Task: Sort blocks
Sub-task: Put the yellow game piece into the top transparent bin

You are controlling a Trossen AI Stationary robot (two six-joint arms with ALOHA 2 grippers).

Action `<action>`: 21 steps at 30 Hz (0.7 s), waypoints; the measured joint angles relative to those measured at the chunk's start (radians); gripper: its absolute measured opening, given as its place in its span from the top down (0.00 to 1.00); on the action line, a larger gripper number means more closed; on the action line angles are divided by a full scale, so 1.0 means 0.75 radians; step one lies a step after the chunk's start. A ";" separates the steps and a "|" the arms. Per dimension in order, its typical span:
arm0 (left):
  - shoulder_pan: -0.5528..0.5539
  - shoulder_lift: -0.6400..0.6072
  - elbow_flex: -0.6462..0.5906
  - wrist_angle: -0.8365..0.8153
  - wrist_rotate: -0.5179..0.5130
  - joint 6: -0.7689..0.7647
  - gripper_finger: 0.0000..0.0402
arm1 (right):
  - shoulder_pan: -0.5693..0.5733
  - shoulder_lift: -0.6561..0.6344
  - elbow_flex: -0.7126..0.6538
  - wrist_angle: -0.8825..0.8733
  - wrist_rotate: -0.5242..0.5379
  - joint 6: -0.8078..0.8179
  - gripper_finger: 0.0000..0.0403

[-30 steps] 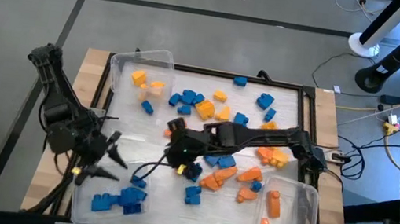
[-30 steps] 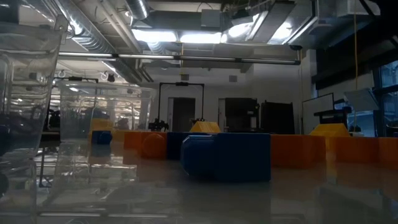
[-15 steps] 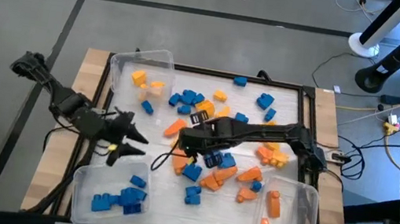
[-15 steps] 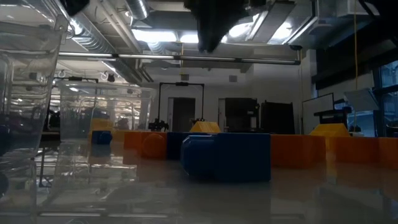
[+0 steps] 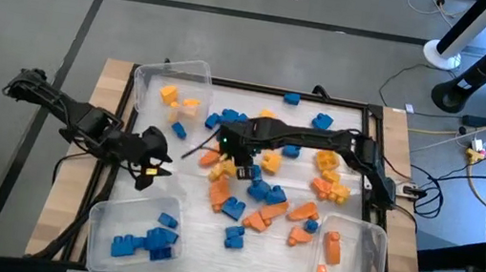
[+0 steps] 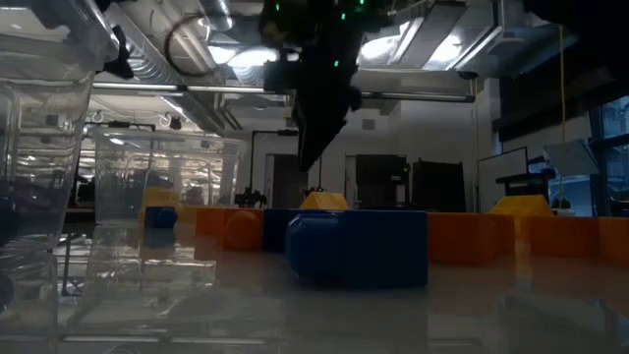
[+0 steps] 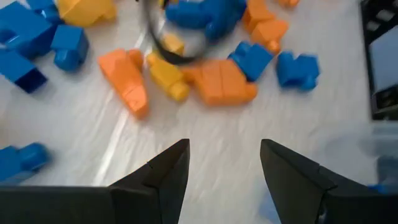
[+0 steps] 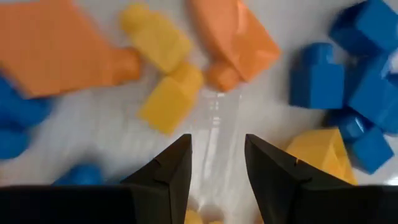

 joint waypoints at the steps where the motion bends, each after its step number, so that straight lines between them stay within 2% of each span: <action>1: 0.000 0.000 0.000 -0.019 0.000 0.013 0.54 | -0.013 0.000 -0.017 0.011 0.000 0.037 0.63; 9: 0.000 0.000 0.000 -0.049 -0.001 0.115 0.54 | -0.020 0.004 -0.056 0.039 -0.022 0.250 0.63; 16: 0.000 0.000 0.000 -0.049 -0.002 0.177 0.54 | 0.043 0.012 -0.056 0.165 -0.022 0.245 0.63; 21: 0.000 0.001 0.000 -0.052 -0.003 0.181 0.54 | 0.078 0.035 -0.056 0.172 0.024 0.244 0.63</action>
